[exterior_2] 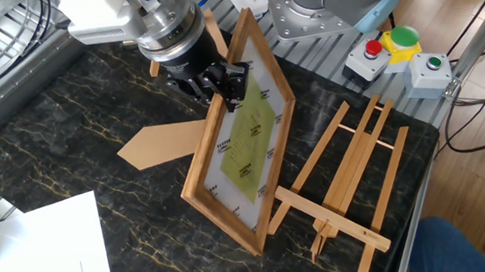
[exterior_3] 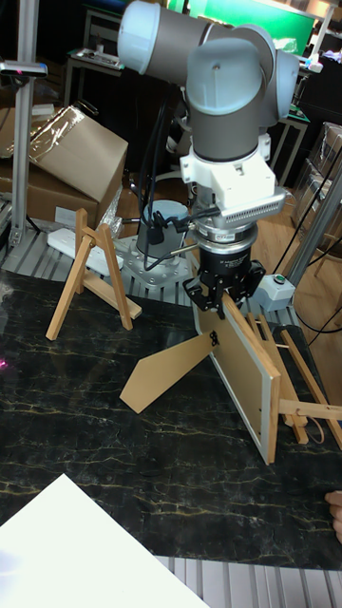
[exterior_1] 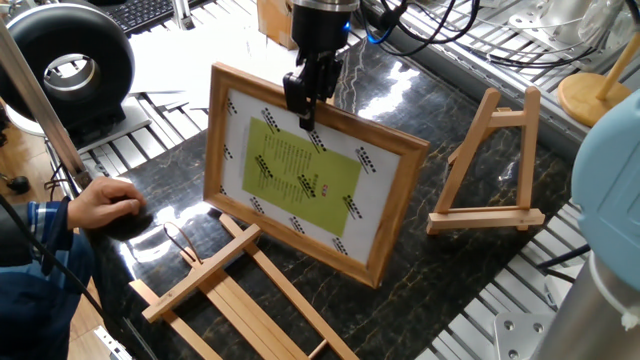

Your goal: Take the photo frame down from the bracket

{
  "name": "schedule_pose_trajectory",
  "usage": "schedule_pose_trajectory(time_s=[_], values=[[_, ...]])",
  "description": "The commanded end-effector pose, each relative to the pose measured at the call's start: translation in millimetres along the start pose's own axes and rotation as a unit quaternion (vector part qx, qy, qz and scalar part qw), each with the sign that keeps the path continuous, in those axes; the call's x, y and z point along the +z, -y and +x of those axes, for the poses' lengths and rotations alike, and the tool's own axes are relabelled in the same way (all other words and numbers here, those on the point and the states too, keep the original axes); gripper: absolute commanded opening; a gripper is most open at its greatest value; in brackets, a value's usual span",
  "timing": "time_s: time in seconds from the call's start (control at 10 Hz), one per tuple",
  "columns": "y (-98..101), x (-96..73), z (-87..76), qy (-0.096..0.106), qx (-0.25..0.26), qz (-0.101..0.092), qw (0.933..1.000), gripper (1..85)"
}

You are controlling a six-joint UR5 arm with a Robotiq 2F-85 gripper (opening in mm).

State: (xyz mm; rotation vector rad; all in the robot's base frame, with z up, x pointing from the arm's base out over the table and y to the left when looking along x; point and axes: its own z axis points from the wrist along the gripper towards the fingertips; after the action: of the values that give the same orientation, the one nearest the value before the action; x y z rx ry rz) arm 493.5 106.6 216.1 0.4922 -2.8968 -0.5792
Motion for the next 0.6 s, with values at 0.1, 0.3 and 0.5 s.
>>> schedule_pose_trajectory(time_s=[0.1,0.3,0.5], values=[[-2.0,-0.4,1.5,-0.002,-0.007,-0.005,1.0000,1.0],[-0.6,0.5,3.0,-0.005,-0.001,-0.003,1.0000,1.0],[0.8,0.3,0.5,0.000,-0.001,0.000,1.0000,1.0]])
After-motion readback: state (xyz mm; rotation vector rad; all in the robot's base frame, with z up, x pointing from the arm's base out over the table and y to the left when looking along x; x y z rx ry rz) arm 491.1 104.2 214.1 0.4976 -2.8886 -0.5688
